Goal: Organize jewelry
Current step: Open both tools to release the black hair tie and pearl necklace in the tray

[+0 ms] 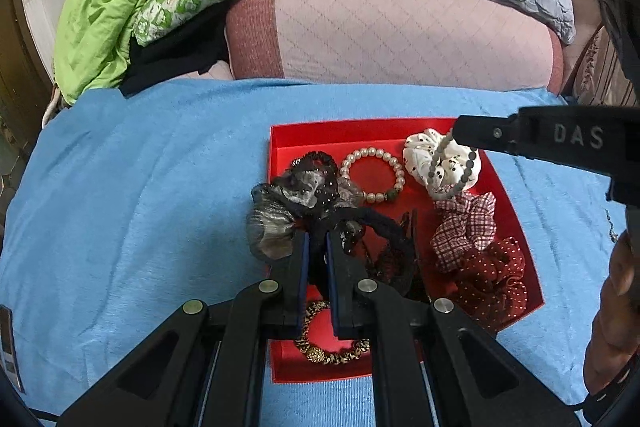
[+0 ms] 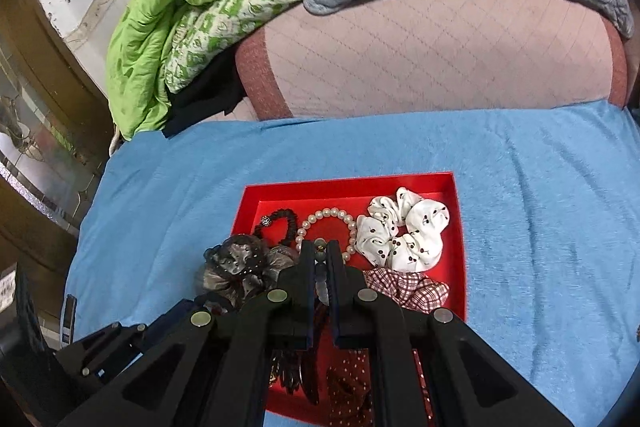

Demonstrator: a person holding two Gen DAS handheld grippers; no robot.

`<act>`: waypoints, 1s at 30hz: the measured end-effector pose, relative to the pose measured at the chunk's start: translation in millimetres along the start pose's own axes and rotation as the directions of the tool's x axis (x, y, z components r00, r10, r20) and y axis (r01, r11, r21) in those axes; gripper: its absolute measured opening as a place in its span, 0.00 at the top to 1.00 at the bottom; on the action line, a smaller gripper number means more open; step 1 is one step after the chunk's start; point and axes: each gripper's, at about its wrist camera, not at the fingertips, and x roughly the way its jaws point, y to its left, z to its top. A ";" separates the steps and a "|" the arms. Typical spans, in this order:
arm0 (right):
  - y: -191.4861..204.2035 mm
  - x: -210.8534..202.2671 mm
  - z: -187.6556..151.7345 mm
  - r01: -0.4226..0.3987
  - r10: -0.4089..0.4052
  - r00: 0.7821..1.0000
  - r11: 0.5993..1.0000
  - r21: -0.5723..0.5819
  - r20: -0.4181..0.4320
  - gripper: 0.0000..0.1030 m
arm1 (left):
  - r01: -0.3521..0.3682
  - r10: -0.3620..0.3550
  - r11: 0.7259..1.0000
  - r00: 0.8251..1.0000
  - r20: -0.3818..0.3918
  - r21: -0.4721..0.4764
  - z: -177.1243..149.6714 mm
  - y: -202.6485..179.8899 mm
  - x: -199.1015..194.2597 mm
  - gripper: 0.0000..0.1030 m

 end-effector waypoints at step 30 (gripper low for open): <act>-36.2 90.3 -19.0 0.020 -0.005 0.987 0.996 0.090 -0.159 0.94 | 0.015 -0.016 1.000 0.996 -0.086 -0.015 -25.0 1.7 55.5 0.92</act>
